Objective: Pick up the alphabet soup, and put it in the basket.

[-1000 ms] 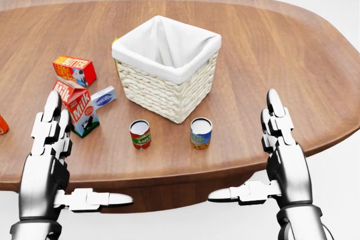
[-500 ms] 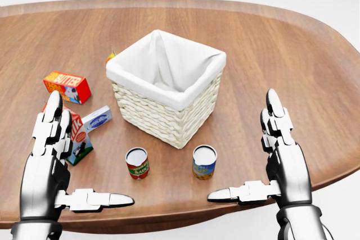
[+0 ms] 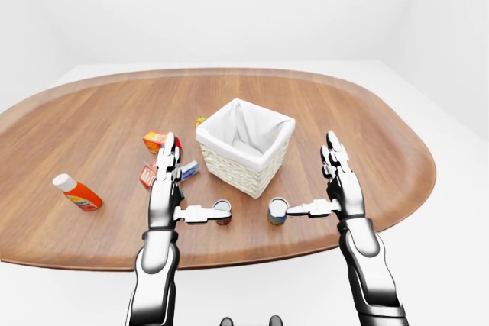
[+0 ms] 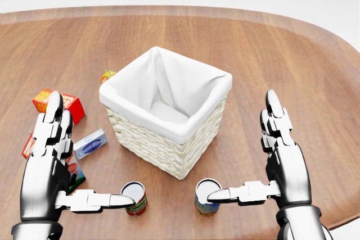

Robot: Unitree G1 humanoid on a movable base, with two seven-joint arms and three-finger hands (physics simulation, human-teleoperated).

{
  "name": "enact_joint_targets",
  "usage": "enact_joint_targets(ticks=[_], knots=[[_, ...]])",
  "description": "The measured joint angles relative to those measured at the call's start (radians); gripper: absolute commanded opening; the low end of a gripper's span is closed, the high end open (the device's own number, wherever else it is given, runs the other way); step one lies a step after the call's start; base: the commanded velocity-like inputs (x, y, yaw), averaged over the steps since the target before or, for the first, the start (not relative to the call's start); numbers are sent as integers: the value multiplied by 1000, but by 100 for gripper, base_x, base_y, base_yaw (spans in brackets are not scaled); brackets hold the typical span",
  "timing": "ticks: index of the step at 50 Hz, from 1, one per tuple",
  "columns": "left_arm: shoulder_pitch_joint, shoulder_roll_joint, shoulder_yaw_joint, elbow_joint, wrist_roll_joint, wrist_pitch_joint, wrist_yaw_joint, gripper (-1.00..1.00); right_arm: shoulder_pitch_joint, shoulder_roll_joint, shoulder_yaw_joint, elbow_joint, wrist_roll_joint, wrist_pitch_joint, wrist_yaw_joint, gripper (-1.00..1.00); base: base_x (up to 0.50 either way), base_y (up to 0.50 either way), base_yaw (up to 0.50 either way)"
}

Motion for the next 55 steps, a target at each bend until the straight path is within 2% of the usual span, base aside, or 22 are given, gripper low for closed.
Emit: enact_joint_targets(ticks=[12, 30, 43, 55], knots=[[-7, 2, 2, 21, 0, -14, 0, 100, -3, -1, -1, 11, -1, -3, 0, 100, 29, 0, 0], [-7, 1, 1, 24, 2, -16, 0, 100, -4, -1, 0, 16, -3, -6, 1, 100, 29, 0, 0], [-5, 0, -1, 16, 2, -11, 0, 100, -2, -1, 4, 20, -13, -9, 1, 100, 3, 0, 0], [-3, 0, 0, 10, 2, -6, 1, 100, 10, 1, 10, 41, -44, -32, -18, 100, 0, 0, 0]])
